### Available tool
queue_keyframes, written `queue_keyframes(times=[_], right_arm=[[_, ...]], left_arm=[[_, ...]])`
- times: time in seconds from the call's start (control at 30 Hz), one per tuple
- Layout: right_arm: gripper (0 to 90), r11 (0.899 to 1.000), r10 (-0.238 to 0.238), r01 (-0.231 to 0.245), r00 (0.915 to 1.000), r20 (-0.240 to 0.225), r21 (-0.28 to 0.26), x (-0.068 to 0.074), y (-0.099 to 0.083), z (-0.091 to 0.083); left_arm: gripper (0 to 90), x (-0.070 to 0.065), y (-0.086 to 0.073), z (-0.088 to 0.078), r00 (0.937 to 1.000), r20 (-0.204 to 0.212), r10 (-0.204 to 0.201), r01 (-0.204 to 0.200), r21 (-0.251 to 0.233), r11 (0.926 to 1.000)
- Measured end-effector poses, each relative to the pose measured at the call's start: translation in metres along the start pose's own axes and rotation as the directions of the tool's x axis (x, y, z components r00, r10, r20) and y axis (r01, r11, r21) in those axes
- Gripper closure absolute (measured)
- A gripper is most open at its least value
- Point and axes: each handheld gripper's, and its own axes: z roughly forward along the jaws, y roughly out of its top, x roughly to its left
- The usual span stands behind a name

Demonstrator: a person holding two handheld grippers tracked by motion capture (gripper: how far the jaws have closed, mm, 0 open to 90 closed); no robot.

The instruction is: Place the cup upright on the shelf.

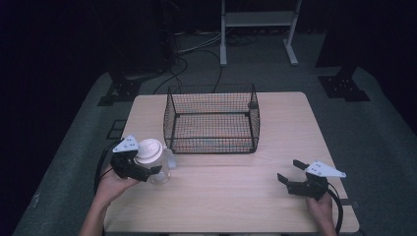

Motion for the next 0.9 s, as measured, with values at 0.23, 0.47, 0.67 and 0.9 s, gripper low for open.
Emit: queue_keyframes(times=[0.23,0.47,0.67,0.9], right_arm=[[13.5,1.000,-0.001,0.001,1.0000,-0.001,-0.001,0.0001,0.0000,-0.0001],[13.5,1.000,-0.001,0.001,1.0000,0.000,-0.001,0.0001,0.0000,0.0000],[13.4,1.000,-0.001,0.001,1.0000,-0.001,0.000,0.0001,0.0000,0.0000],[13.5,1.000,-0.001,0.001,1.0000,-0.001,-0.002,0.0000,0.0000,-0.0001]], left_arm=[[0.0,0.0009,0.0011,0.0012,0.9999,0.011,-0.006,0.005,0.006,1.0000],[5.4,0.0012,0.0017,0.0002,1.0000,0.005,0.008,-0.008,0.002,1.0000],[7.1,-0.0001,0.0020,0.0012,0.9999,0.003,0.014,-0.014,-0.001,0.9999],[7.9,0.0001,0.0023,0.0012,0.9999,0.006,0.014,-0.014,0.002,0.9999]])
